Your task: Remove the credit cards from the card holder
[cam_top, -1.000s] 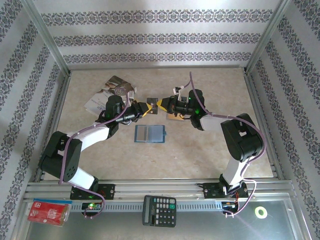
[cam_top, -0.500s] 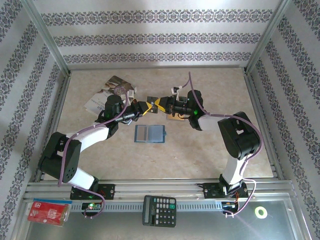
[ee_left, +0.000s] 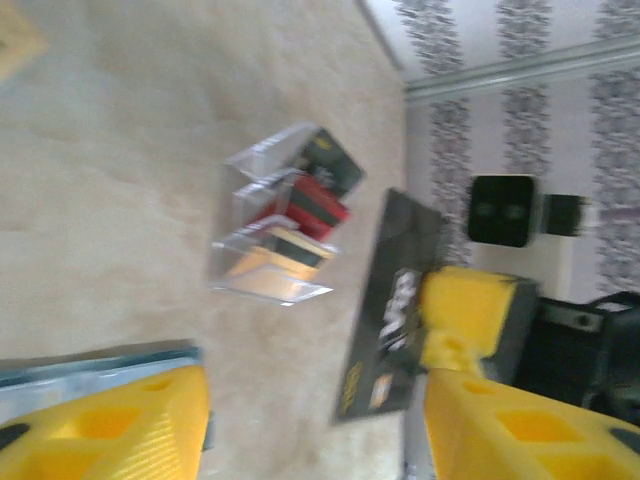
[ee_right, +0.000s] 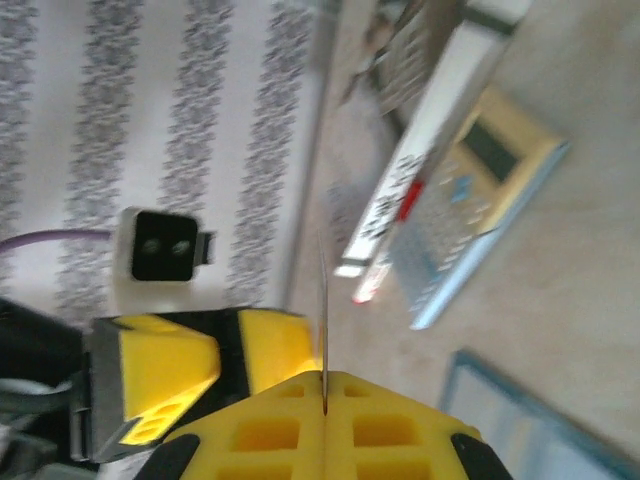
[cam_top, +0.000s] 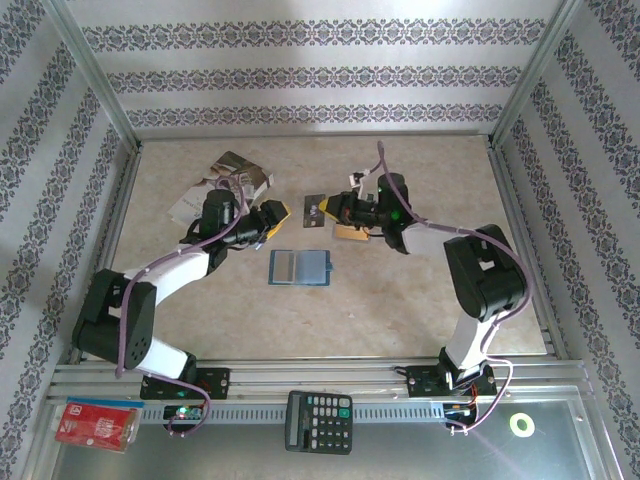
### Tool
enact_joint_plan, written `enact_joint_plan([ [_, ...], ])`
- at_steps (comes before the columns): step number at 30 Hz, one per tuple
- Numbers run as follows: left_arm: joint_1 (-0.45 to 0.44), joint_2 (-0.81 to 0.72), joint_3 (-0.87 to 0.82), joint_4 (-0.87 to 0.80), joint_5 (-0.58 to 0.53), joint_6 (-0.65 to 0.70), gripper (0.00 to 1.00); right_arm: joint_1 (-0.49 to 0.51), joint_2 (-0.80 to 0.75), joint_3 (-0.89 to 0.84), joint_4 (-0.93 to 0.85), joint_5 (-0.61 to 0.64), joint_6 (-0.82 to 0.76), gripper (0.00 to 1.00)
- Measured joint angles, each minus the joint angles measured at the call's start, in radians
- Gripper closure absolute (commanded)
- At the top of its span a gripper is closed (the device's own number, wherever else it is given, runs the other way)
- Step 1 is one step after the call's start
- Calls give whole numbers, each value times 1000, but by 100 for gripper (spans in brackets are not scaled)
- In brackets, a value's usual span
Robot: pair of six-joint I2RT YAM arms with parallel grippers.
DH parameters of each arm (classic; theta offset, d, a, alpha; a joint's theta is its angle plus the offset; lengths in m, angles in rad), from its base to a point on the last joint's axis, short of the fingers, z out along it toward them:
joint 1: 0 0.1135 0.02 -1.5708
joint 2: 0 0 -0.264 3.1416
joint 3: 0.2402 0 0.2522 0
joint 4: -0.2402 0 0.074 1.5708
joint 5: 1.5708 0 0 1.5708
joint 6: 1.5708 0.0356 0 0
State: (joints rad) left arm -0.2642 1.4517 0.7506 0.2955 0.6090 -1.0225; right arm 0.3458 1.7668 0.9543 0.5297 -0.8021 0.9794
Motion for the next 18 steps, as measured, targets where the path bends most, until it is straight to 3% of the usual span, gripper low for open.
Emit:
enact_joint_plan([
  [7,100,-140,30,-323,-117,184,21,-91,-110,156,-399,187,-405,100],
  [15,228,-167,113,-529,-175,338,0,-196,-113,278,-615,328,-662,100],
  [18,240,-167,127,-572,-173,378,0,-219,-95,336,-667,353,-743,99],
])
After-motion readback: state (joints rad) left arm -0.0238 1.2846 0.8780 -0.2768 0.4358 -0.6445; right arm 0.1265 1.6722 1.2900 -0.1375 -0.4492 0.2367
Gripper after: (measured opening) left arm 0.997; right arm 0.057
